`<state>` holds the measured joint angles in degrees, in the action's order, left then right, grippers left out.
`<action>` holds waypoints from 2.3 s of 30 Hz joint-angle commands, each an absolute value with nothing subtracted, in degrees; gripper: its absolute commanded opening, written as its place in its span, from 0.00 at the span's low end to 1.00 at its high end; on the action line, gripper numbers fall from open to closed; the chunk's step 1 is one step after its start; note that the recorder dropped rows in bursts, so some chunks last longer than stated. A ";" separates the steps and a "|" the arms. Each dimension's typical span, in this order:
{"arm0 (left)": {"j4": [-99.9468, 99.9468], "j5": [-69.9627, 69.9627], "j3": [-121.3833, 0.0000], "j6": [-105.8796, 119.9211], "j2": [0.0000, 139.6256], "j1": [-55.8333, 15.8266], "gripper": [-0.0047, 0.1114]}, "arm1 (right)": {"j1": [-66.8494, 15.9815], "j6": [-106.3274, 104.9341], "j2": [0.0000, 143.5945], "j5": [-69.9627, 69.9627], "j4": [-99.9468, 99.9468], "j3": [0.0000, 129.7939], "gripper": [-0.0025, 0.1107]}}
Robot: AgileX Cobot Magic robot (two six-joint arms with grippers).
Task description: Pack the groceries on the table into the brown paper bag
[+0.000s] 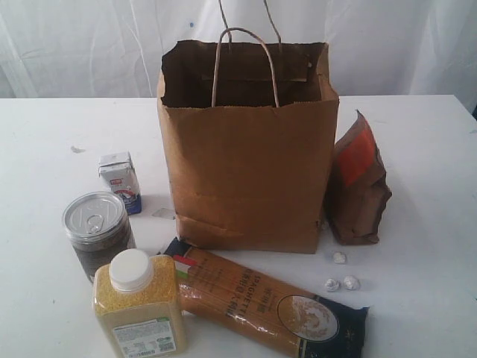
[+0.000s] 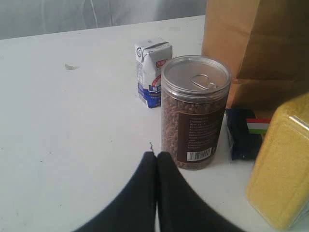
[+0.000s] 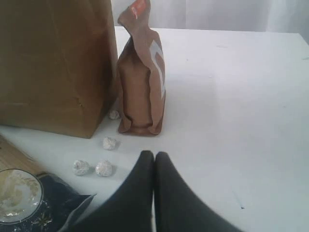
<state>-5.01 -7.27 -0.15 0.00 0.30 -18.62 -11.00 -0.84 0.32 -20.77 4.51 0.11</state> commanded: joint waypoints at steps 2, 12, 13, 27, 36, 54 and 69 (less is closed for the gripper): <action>-5.43 -7.25 0.00 0.00 0.00 -18.46 0.04 | -10.84 -1.36 0.00 -20.30 4.41 0.00 0.02; -5.43 -7.25 0.00 0.00 0.00 -18.46 0.04 | -10.84 -1.36 0.00 -20.30 4.41 0.00 0.02; -5.43 -7.25 0.00 0.00 0.00 -18.46 0.04 | -10.84 -1.36 0.00 -20.30 4.41 0.00 0.02; -5.29 -7.25 0.00 0.00 0.00 -18.46 0.04 | -10.84 -1.36 0.00 -20.30 4.41 0.00 0.02; -4.91 -6.10 0.00 0.00 0.00 -18.46 0.04 | -10.84 -1.36 0.00 -20.30 4.41 0.00 0.02; -4.91 3.39 0.00 0.00 0.00 -18.46 0.04 | -10.84 -1.36 0.00 -20.30 4.41 0.00 0.02; -8.09 9.35 0.00 -3.10 0.00 -18.46 0.04 | -10.84 -1.36 0.00 -20.30 4.41 0.00 0.02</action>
<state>-5.34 4.59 -0.15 0.43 0.21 -18.62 -11.00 -0.84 0.32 -20.77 4.51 0.11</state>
